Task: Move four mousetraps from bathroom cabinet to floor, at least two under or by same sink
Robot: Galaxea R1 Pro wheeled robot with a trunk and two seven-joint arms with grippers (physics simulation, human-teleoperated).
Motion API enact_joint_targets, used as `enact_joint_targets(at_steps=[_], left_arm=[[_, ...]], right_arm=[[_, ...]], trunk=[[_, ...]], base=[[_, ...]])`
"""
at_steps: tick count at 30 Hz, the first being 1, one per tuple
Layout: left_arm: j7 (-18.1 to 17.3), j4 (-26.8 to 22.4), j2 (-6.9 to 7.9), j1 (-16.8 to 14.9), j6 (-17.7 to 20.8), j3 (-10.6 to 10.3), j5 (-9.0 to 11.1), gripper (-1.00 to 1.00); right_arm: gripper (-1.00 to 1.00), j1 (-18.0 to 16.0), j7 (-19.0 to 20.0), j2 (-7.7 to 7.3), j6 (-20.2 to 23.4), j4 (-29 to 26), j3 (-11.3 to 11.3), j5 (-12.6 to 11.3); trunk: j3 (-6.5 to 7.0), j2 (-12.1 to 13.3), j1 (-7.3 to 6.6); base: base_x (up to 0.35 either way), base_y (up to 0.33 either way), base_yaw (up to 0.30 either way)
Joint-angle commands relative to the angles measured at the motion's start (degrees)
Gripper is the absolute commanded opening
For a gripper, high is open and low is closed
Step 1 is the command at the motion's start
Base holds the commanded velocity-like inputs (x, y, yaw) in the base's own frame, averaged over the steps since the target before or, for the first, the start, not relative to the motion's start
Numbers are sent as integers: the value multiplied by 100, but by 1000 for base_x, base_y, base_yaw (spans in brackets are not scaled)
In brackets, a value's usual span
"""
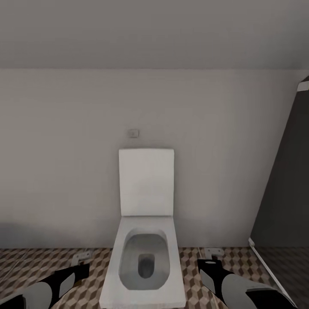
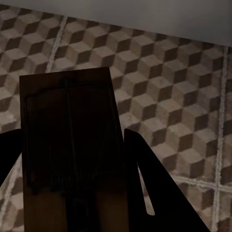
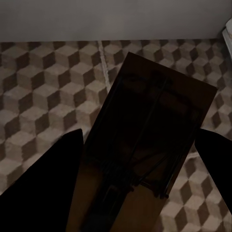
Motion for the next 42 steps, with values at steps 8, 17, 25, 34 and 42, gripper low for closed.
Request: enact_joint_targets(at_steps=[8, 17, 25, 34, 42], left_arm=[[-9, -8, -1, -3, 20, -45, 42, -100], [-10, -8, -2, -3, 20, -46, 41, -100], [-9, -8, -10, -3, 20, -50, 34, -100], [-9, -8, -18, -3, 20, -50, 33, -100], [-9, -14, -19, -3, 25, -50, 33, -100]], right_arm=[[-100, -8, -23, -12, 11, 9, 25, -16], [-100, -8, -23, -13, 11, 9, 25, -16], [-100, -8, -17, -13, 11, 9, 25, -16], [-100, -8, -21, -13, 11, 9, 26, -16], [-100, -8, -23, -12, 11, 9, 25, -16]], trunk=[[-150, -325, 175], [-312, -686, 373], [-455, -1007, 549], [-617, -1368, 746], [-790, -1417, 786]], base=[[0, 0, 0], [0, 0, 0], [0, 0, 0], [0, 0, 0], [0, 0, 0]])
